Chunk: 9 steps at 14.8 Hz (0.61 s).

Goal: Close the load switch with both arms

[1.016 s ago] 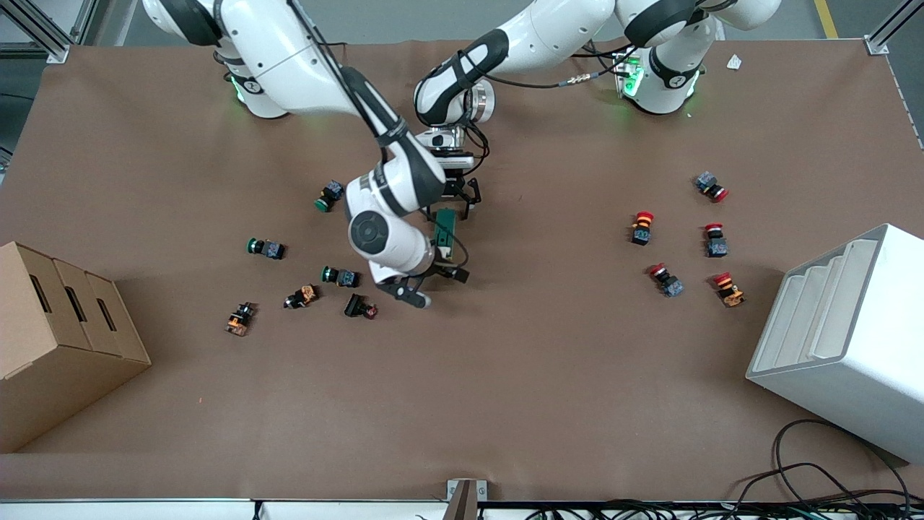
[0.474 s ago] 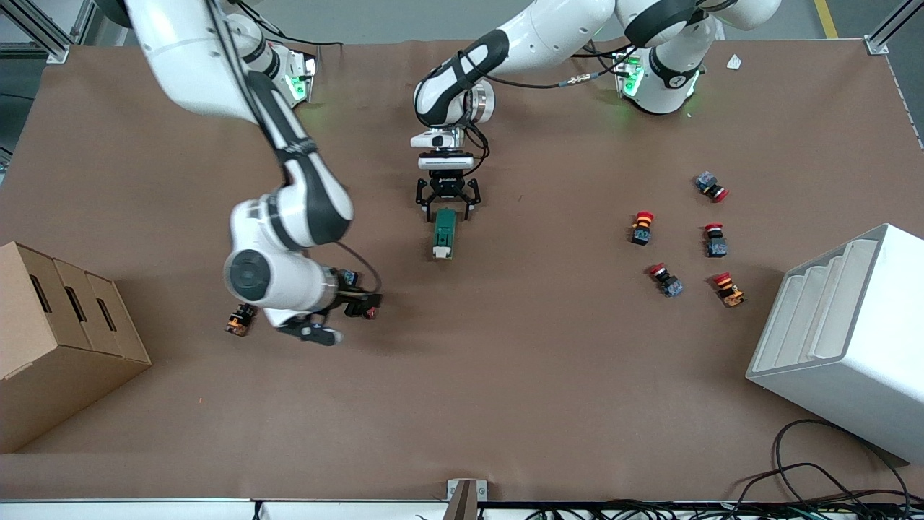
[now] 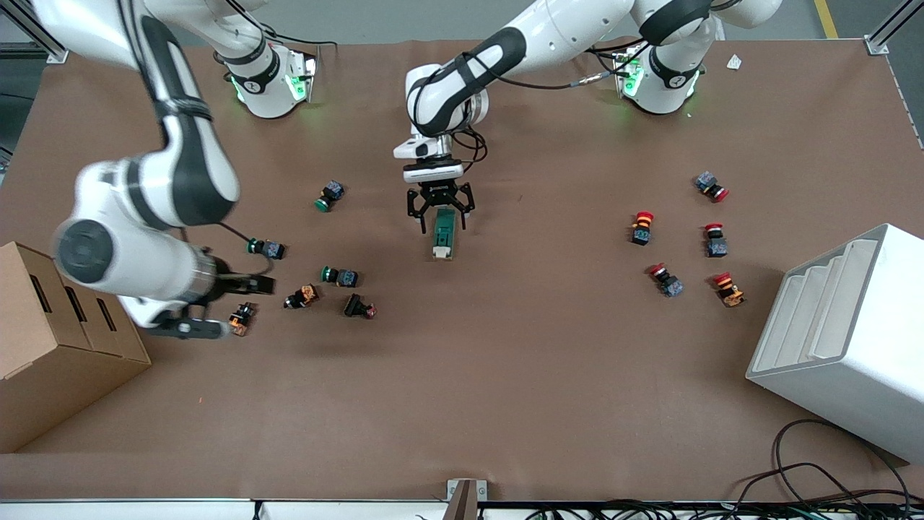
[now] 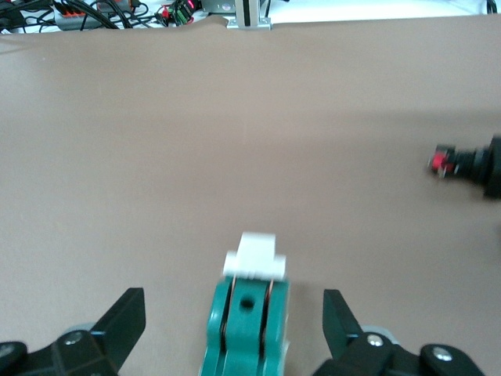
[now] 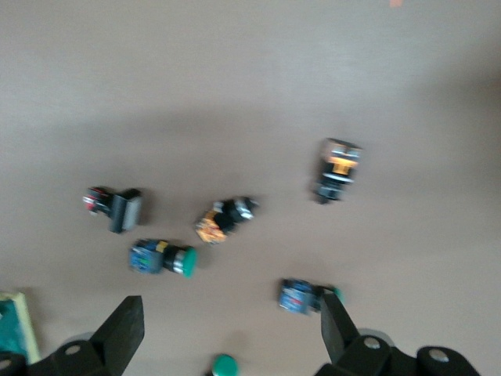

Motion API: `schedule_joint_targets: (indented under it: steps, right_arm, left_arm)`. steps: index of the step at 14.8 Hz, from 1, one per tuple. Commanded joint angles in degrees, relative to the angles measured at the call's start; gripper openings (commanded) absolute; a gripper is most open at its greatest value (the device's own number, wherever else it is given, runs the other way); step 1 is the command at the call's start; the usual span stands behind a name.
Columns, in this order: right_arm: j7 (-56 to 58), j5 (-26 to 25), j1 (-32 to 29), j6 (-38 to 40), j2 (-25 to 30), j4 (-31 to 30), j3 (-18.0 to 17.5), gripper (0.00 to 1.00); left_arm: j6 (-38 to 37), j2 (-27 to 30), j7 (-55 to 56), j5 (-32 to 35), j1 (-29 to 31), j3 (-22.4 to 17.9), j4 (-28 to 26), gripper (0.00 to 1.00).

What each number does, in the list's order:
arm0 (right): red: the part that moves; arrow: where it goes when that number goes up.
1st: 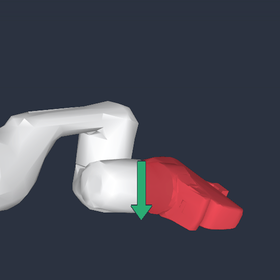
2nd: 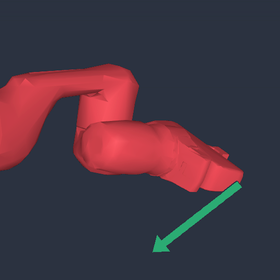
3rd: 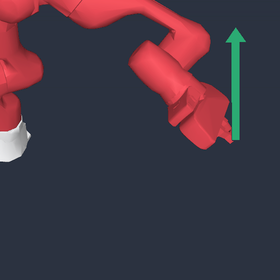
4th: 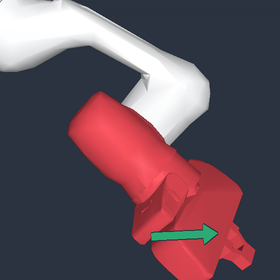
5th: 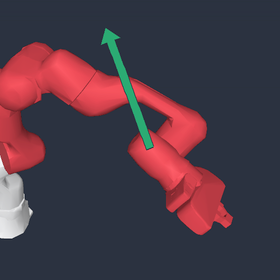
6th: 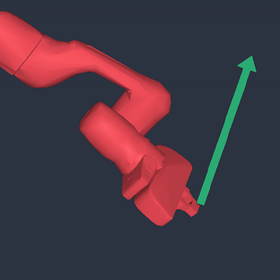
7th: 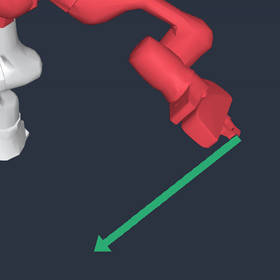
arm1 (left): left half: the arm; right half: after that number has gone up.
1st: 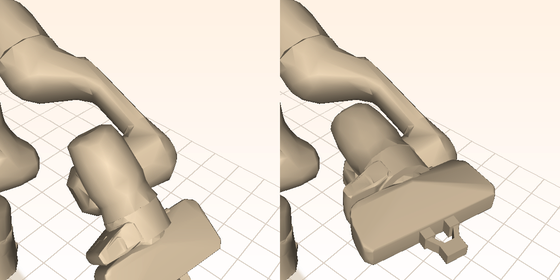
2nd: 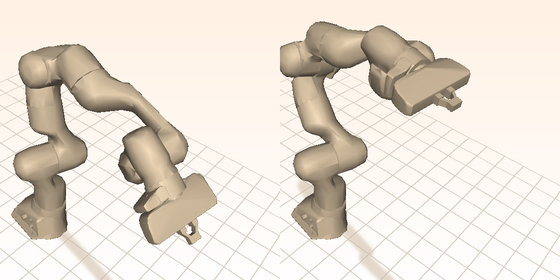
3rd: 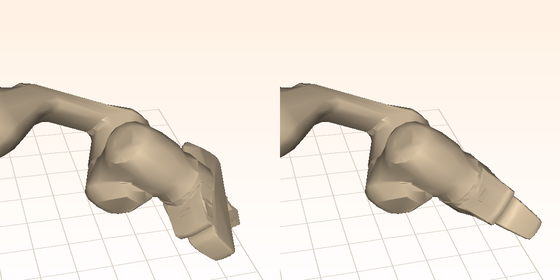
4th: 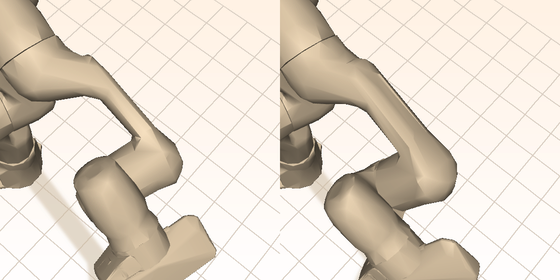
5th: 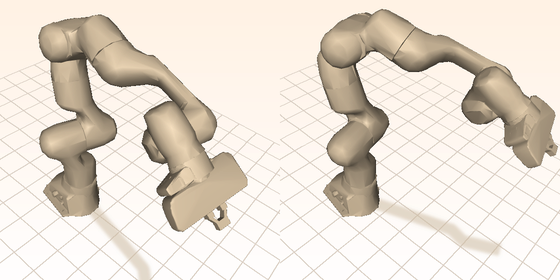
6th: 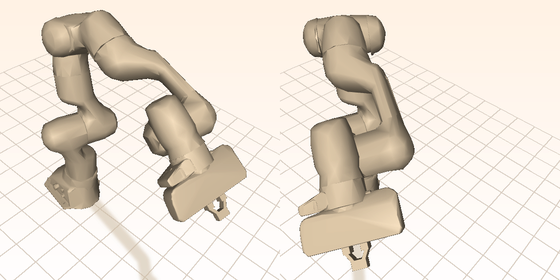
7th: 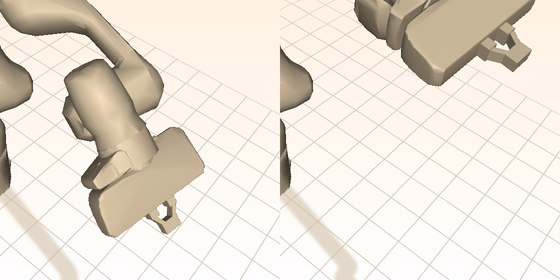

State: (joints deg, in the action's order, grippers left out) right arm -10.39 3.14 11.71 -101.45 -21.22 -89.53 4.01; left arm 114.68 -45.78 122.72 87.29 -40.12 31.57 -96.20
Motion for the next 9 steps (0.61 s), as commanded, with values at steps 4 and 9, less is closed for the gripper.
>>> schedule_joint_targets:
  steps: [4, 9]
  right_arm:
    - [6.1, -5.4, -5.1, 8.2, 8.9, -1.8, -1.1, 1.00]
    - [14.1, -4.6, -12.7, 15.8, 9.2, 5.7, -1.2, 1.00]
  left_arm:
    - [-0.1, 1.7, -16.3, -12.9, 11.0, 10.4, 8.8, 1.00]
    - [-0.4, 3.3, -28.2, -21.9, 21.1, 18.4, 13.4, 1.00]
